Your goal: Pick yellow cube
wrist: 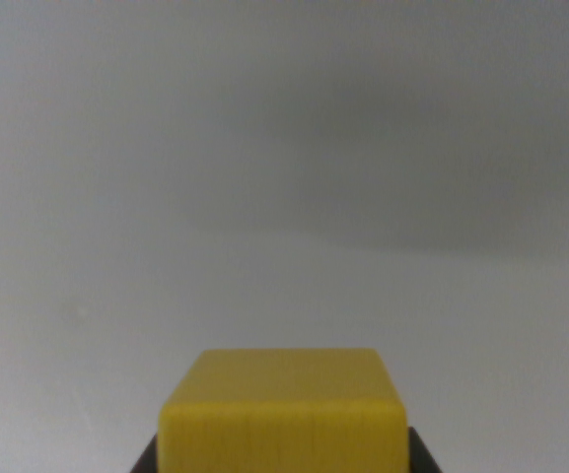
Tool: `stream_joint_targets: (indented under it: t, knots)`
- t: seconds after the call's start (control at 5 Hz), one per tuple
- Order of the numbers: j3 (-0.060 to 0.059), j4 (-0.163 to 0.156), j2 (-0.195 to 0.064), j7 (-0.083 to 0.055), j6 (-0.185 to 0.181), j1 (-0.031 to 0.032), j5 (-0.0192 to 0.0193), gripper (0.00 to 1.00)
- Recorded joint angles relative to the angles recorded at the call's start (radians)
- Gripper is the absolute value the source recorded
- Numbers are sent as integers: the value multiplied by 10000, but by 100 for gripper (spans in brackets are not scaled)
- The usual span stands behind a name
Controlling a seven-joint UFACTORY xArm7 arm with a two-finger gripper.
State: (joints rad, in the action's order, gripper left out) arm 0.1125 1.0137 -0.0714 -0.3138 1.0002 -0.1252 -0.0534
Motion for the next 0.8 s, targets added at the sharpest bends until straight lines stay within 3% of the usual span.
stream_joint_targets:
  t: [0.2, 0.4, 0.6, 0.8]
  knots:
    - [2, 300, 145, 31, 443, 4, 31, 100]
    - [2, 300, 145, 31, 443, 4, 31, 100]
    - [5, 620, 299, 64, 915, 8, 65, 100]
    - [5, 620, 299, 64, 915, 8, 65, 100]
